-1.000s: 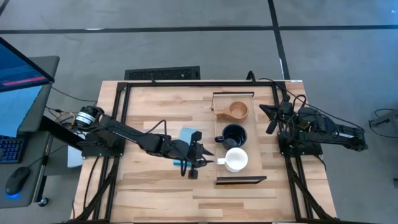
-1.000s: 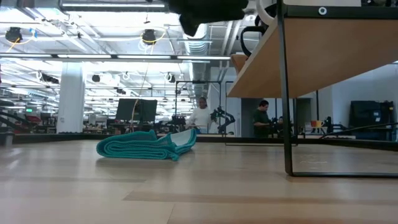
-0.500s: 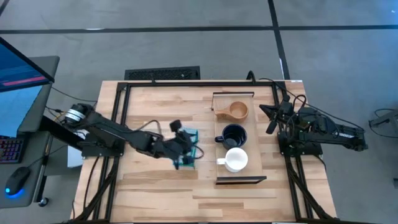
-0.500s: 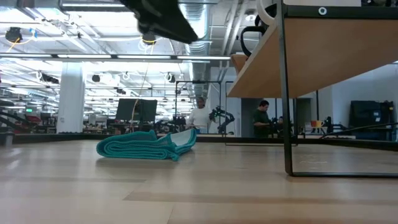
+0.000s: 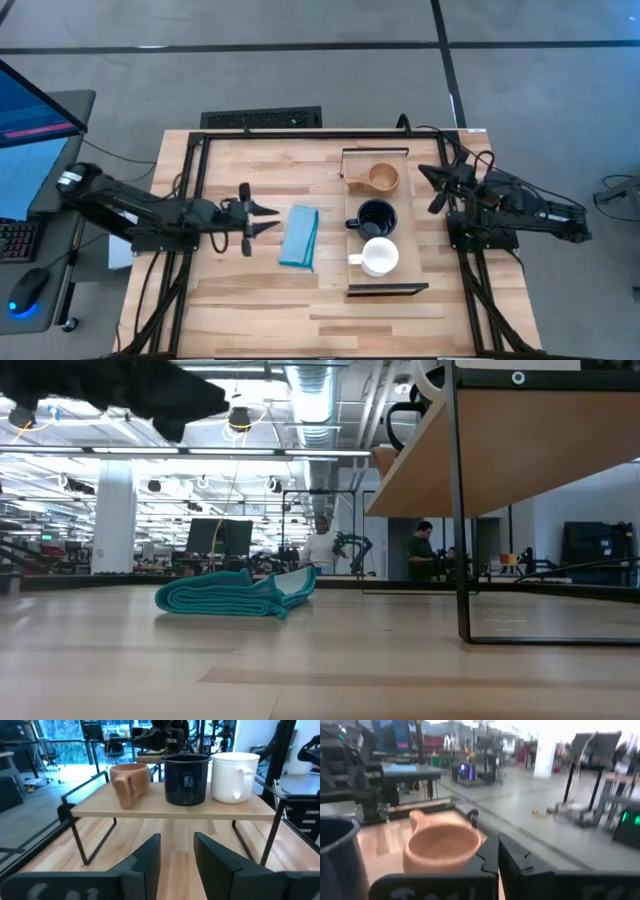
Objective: Stack small to large cups/mugs on shelf
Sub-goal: Return to Home Position
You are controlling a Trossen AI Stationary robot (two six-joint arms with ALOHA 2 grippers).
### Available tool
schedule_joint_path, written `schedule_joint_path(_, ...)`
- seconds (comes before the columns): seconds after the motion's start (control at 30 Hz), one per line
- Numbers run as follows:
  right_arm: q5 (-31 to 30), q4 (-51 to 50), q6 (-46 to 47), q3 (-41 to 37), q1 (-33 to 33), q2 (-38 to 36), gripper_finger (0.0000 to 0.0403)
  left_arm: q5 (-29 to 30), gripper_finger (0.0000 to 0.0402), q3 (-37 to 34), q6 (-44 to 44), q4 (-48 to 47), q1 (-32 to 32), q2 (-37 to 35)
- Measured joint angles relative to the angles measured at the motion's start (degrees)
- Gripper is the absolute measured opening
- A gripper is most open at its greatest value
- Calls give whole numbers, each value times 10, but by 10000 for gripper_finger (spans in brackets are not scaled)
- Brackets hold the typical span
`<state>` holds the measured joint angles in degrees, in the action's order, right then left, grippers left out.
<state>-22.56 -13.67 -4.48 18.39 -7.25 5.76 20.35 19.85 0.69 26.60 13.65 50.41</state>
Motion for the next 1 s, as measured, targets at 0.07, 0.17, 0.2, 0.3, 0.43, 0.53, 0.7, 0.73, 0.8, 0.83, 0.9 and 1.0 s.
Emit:
schedule_joint_path(0.07,1,37,-38,-7,0,0,27,-25,107,-19,-7,3,-24,-26)
schedule_joint_path(0.17,2,86,-94,-13,0,3,28,-73,107,-33,-26,2,-73,-44)
schedule_joint_path(0.2,2,106,-108,-17,0,3,27,-92,107,-33,-33,3,-94,-44)
schedule_joint_path(0.3,7,150,-148,-30,0,3,26,-167,107,-33,-50,12,-167,-42)
schedule_joint_path(0.43,9,180,-175,-49,-13,3,26,-256,107,-33,-45,11,-266,-38)
schedule_joint_path(0.53,9,191,-171,-56,-49,3,26,-286,107,-33,-42,12,-316,-39)
schedule_joint_path(0.7,53,185,-138,-56,-134,3,26,-320,107,-33,-49,11,-340,-39)
schedule_joint_path(0.73,70,179,-133,-56,-151,3,26,-321,107,-33,-54,11,-339,-39)
schedule_joint_path(0.8,100,168,-119,-56,-185,3,26,-317,107,-33,-56,11,-340,-40)
schedule_joint_path(0.83,113,163,-115,-56,-200,3,26,-315,107,-33,-57,11,-340,-40)
schedule_joint_path(0.9,145,154,-103,-56,-230,3,26,-305,107,-52,-57,37,-340,-42)
schedule_joint_path(1.0,192,156,-92,-59,-262,1,26,-273,107,-120,-45,125,-340,-59)
